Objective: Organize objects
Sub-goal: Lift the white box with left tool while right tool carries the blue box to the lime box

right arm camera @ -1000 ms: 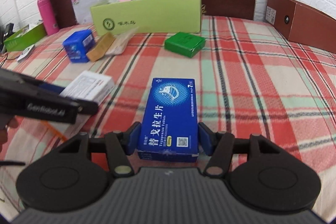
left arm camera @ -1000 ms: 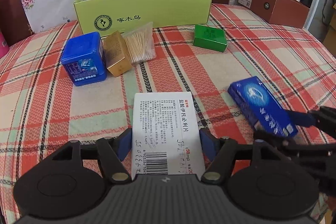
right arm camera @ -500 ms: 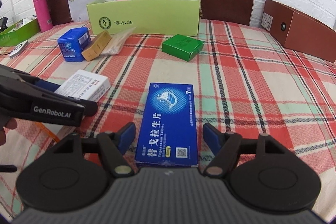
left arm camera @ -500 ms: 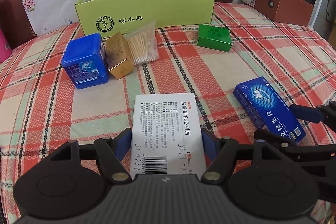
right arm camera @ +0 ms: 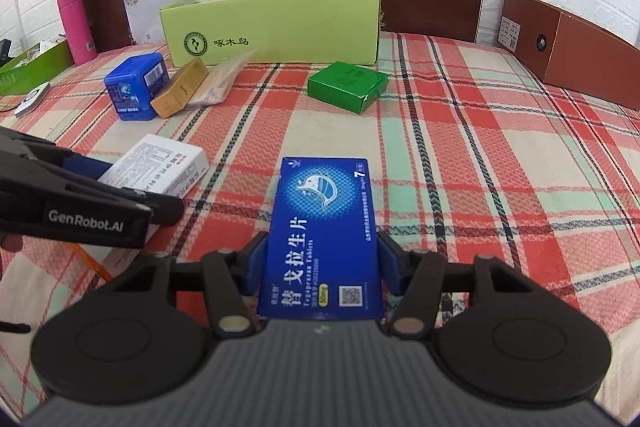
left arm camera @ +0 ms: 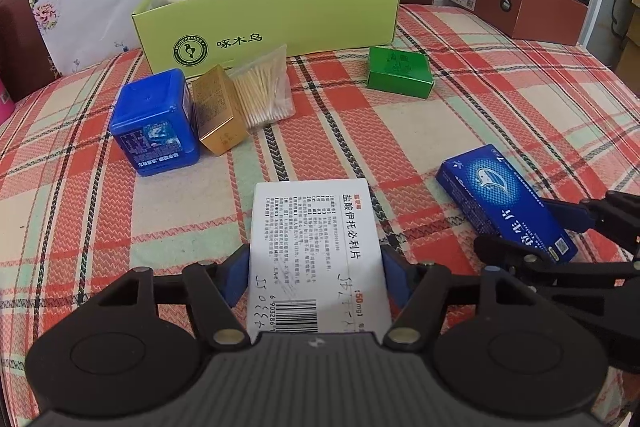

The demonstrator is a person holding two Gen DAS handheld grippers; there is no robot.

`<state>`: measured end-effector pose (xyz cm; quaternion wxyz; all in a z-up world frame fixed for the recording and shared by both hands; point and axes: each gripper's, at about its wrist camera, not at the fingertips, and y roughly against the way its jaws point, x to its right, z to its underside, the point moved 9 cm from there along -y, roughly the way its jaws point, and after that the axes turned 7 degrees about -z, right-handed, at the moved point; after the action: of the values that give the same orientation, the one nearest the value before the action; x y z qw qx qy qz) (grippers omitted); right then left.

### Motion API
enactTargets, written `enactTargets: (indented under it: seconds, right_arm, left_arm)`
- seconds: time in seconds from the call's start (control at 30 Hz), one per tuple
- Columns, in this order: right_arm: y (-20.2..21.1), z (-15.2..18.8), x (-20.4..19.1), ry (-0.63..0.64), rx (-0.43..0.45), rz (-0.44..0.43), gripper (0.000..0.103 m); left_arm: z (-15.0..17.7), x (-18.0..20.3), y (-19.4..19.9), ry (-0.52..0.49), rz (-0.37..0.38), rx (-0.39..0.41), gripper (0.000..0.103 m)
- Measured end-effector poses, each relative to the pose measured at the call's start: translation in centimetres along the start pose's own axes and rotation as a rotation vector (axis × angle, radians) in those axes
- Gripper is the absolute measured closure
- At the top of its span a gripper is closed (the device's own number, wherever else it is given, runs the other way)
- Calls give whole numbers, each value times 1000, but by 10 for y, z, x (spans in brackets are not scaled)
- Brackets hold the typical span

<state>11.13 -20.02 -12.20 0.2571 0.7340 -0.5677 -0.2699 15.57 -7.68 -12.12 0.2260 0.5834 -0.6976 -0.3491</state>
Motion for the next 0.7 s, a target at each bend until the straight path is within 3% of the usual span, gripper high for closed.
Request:
enactTargets:
  seconds: [0.2, 0.47, 0.57, 0.7]
  right_arm:
    - [20, -22, -3, -4, 57, -44, 48]
    - [46, -112, -1, -1, 232, -128, 48]
    - [39, -148, 1, 20, 261, -133, 48]
    - [13, -192, 9, 42, 278, -91, 48]
  left_arm:
    - [-30, 2, 37, 17, 67, 98, 33]
    - [-121, -8, 83, 61, 95, 293, 33]
    - [-156, -14, 79, 83, 63, 327, 33]
    - [-201, -28, 51, 156, 48, 309, 33]
